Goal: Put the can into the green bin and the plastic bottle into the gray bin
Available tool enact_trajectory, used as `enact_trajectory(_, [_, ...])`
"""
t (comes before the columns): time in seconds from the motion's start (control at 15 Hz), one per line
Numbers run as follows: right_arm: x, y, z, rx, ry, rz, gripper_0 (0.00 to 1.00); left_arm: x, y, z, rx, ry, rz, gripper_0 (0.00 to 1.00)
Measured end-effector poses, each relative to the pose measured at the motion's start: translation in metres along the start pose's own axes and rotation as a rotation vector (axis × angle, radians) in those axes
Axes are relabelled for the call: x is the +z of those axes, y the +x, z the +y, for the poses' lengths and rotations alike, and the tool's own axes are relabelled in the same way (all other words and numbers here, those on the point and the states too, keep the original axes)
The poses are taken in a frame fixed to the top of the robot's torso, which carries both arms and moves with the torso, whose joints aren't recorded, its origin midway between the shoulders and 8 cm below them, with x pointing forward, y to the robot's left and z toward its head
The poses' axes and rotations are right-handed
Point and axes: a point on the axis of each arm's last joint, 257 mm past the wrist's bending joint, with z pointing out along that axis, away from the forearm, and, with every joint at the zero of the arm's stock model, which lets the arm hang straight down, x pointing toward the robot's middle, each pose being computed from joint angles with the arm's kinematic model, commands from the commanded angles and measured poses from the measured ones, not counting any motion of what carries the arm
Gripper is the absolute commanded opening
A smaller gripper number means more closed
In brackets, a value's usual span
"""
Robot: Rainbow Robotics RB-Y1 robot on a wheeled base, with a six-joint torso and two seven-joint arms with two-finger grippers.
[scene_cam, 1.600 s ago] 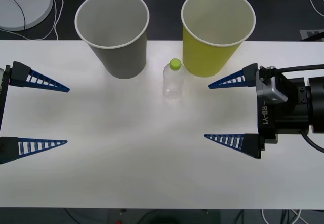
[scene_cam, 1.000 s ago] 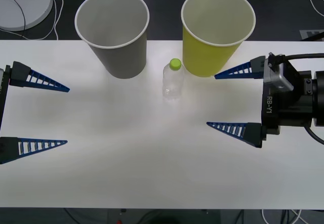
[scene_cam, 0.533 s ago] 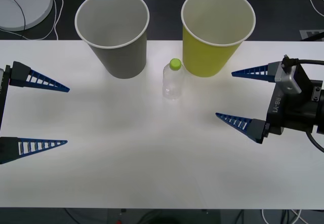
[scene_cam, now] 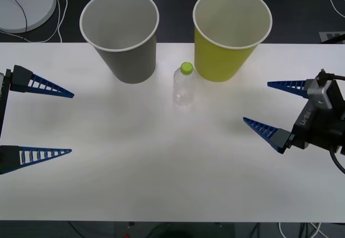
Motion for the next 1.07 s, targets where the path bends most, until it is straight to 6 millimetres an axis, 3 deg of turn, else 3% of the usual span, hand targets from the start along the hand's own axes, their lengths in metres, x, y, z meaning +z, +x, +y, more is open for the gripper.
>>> enact_trajectory(0.4, [-0.004,0.030,-0.001,0.154,0.059,-0.009,1.00,0.000,0.000,0.000,0.000,0.000,0.000,1.00])
enact_trajectory(1.07, [0.006,0.032,0.006,0.126,0.108,-0.058,1.00,0.000,0.000,0.000,0.000,0.000,0.000,1.00])
